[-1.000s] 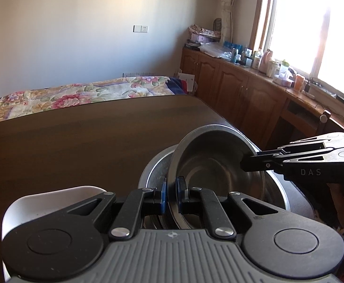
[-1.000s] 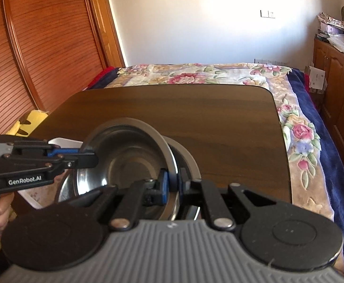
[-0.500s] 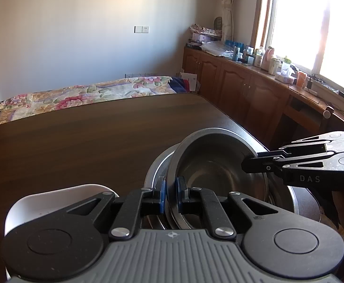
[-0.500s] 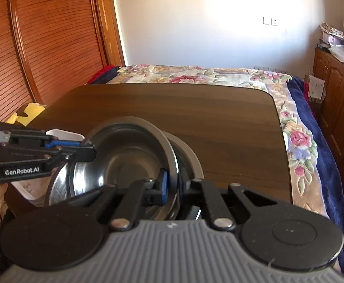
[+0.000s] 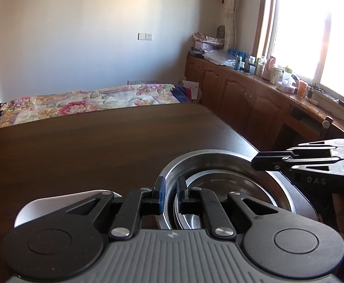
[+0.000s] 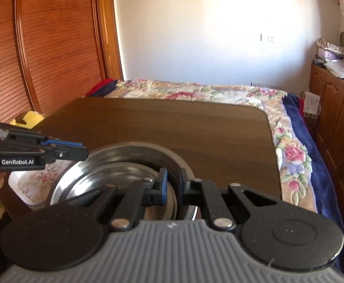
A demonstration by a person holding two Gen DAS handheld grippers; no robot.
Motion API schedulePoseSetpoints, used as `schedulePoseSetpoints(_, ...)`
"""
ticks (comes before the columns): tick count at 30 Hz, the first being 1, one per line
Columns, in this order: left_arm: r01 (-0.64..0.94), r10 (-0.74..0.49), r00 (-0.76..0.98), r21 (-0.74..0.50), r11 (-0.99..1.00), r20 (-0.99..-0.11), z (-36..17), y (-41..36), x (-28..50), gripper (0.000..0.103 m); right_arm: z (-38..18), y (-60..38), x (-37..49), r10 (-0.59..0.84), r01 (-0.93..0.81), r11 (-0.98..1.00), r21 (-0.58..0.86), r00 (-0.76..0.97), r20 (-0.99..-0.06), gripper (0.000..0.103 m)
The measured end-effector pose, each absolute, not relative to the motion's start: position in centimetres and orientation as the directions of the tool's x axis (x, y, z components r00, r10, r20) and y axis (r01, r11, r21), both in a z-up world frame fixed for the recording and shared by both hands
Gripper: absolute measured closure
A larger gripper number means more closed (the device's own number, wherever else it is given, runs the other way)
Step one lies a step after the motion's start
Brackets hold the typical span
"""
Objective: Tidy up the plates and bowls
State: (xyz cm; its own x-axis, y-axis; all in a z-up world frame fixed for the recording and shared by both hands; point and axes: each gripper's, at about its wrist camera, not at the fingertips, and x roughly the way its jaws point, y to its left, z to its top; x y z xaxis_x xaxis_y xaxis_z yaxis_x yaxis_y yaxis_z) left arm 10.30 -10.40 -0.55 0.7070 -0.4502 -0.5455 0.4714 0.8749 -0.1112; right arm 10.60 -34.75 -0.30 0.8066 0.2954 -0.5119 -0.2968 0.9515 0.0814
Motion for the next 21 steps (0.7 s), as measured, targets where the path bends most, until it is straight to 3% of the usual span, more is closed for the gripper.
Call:
schedulePoseSetpoints(4,0.461,-0.445,0.73,-0.107,0.881,-0.52,-0.4,-9.8,9.7,0.087,-0.1,-35.3,9.3,0.272,-0.269,0.96,0.073,0.846,-0.458,0.092)
schedulePoseSetpoints(8,0.451,-0.434,0.753,-0.092,0.888,-0.494,-0.5,-9.5,9.0,0.062,-0.7,-35.9,8.6,0.242,-0.235,0.97,0.07,0.871,-0.427,0.088)
schedulePoseSetpoints(13,0.442,-0.415,0.779,-0.058,0.895,-0.469,-1.1,-9.5,8.1,0.046,-1.4,-36.0,8.2,0.22,-0.21,0.975,0.068,0.885,-0.41,0.087)
schedulePoseSetpoints(15,0.443,-0.417,0.783,-0.056,0.895,-0.461,-1.3,-9.4,7.8,0.041,-1.8,-36.0,8.0,0.21,-0.201,0.977,0.065,0.891,-0.403,0.072)
schedulePoseSetpoints(16,0.444,-0.419,0.785,-0.057,0.894,-0.456,-1.4,-9.4,7.7,0.036,-1.8,-35.9,7.9,0.204,-0.195,0.979,0.064,0.895,-0.397,0.056)
schedulePoseSetpoints(17,0.443,-0.419,0.788,-0.056,0.895,-0.451,-1.4,-9.3,7.6,0.03,-1.9,-35.8,7.8,0.2,-0.19,0.98,0.065,0.9,-0.388,0.051)
schedulePoseSetpoints(21,0.428,-0.402,0.811,-0.038,0.903,-0.426,-2.0,-9.3,7.0,0.017,-2.5,-35.7,7.6,0.198,-0.183,0.98,0.077,0.908,-0.369,0.05)
